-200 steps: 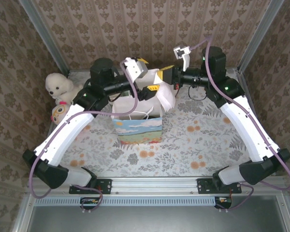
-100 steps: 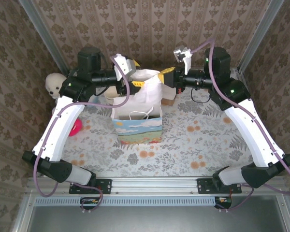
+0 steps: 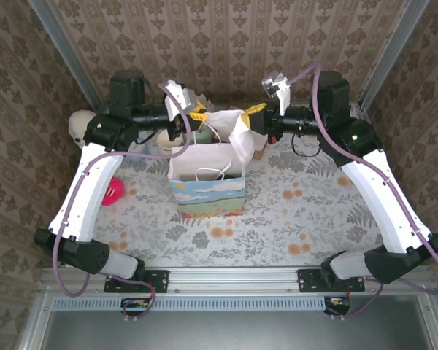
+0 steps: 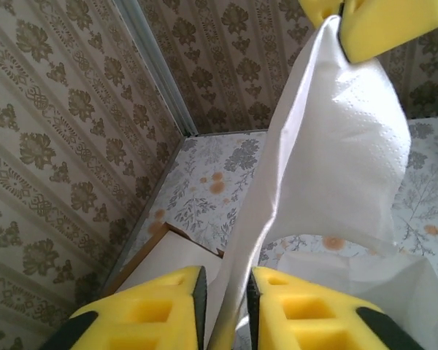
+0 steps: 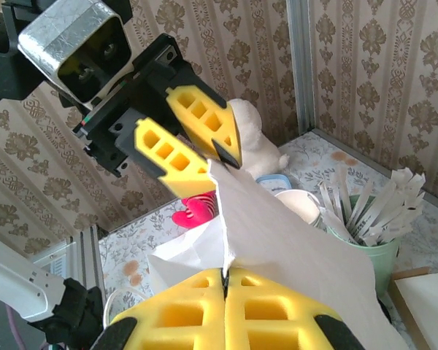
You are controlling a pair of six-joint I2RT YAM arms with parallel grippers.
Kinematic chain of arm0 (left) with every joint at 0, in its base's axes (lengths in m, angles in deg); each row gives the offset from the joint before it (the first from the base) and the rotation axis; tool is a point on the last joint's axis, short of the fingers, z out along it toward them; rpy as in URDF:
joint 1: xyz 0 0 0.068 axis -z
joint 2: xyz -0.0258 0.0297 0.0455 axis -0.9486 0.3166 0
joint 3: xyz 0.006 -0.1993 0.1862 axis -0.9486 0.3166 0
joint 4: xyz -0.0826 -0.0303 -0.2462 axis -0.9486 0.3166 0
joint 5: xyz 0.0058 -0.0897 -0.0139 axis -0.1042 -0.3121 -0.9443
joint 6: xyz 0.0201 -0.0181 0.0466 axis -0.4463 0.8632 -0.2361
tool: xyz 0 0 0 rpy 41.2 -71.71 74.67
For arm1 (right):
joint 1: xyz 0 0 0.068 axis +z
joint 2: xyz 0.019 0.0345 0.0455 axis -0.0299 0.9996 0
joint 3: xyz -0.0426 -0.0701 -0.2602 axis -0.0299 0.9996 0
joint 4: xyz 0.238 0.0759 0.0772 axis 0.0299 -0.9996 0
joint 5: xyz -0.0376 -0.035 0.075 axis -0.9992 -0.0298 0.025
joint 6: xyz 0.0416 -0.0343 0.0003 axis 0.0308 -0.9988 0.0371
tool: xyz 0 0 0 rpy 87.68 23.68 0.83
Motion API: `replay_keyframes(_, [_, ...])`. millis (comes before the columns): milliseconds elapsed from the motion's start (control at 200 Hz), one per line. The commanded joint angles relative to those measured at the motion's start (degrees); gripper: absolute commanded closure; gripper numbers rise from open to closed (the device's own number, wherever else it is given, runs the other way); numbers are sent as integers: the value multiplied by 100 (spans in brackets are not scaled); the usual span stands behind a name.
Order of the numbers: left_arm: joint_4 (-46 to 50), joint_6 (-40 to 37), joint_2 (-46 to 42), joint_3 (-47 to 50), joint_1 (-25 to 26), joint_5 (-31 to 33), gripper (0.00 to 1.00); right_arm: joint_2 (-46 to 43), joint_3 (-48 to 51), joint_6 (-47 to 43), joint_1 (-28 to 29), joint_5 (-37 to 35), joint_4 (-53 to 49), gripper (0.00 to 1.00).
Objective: Pack the takeout coffee
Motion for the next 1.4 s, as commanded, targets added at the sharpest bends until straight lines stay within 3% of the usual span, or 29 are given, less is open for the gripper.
replay_keyframes(0, [-672, 511, -271, 276, 64, 398, 86, -13, -239, 52, 109, -93, -6, 100])
replay_keyframes(55, [-981, 633, -397, 483, 228, 719, 100, 12, -233, 136, 250, -164, 86, 100])
replay_keyframes(140, [-1430, 936, -558, 709, 731, 1697, 100, 58, -269, 198, 569, -617, 153, 100])
replay_keyframes(235, [-1832, 1763, -618, 726, 1152, 2331, 100, 252, -227, 433, 870, -1213, 474, 100])
replay_keyframes(385, [-2039, 2900, -835, 820, 1207, 2466, 100, 545, -382, 484, 1145, -1526, 534, 100])
replay_keyframes(660, [-1559, 2910, -1427, 942, 1207, 1276, 100, 612, -734, 816, 1440, -1566, 823, 100])
replay_keyframes(920, [-963, 3001, -2210, 1264, 989, 2043, 100, 880, -1016, 1091, 1865, -1117, 744, 100])
replay_keyframes(1135, [-859, 4221, -2582, 1532, 942, 2856, 100, 867, -999, 1415, 2171, -941, 694, 99])
replay_keyframes(1240, [-1200, 4706, -2718, 1942, 943, 2670, 100, 831, -792, 1612, 2168, -950, 758, 95])
replay_keyframes(1395, [-1427, 4173, -2905, 2356, 919, 2485, 100, 816, -763, 1891, 2133, -1074, 808, 97])
